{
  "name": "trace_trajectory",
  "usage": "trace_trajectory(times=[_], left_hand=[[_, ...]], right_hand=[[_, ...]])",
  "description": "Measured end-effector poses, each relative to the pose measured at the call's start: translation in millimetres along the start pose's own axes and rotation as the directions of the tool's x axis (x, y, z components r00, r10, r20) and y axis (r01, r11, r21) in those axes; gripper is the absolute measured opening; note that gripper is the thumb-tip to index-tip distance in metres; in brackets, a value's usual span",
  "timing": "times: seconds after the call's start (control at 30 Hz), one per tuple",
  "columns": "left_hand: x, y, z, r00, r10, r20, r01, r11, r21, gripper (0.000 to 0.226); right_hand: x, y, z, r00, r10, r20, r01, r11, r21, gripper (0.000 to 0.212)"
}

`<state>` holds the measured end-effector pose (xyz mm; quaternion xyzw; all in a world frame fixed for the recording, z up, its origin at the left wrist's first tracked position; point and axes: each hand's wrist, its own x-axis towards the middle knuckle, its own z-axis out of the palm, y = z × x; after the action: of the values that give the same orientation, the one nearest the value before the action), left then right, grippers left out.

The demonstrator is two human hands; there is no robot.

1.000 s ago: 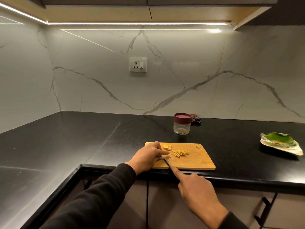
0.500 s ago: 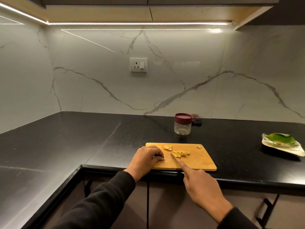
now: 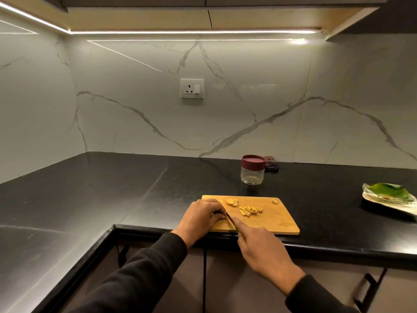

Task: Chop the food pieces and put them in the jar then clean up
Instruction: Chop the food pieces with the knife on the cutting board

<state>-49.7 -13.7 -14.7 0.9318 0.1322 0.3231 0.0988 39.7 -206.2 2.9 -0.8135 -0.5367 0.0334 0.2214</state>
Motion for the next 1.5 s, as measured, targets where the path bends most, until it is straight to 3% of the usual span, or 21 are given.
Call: trace_trajectory(times=[0.27,0.97,1.33,1.43,1.5], left_hand=[[1,1,0,1.0,-0.013,-0.007,0.013,1.0,0.002,0.011],[2,1,-1,0.999,-0.026,0.027,0.027,0.999,-0.031,0.013],[10,0,0,0.97,0.05,0.238,-0.088,0.984,0.152,0.042],[10,0,1,0.981,0.014,0.196,-0.04,0.991,0.127,0.049],[9,1,2,0.989,-0.037,0.146,0.03,0.998,0.054,0.041]], right_hand=[[6,0,1,1.0,0.001,0.014,-0.002,1.0,0.02,0.053],[-31,6,-16,1.0,0.027,-0.001,-0.025,0.939,-0.343,0.062],[-31,8,-12,0.999,0.038,0.002,-0.035,0.941,-0.335,0.06],[-31,8,-12,0.999,0.038,0.008,-0.033,0.943,-0.331,0.059],[-31,8,-13,0.999,0.04,0.004,-0.037,0.953,-0.301,0.058]])
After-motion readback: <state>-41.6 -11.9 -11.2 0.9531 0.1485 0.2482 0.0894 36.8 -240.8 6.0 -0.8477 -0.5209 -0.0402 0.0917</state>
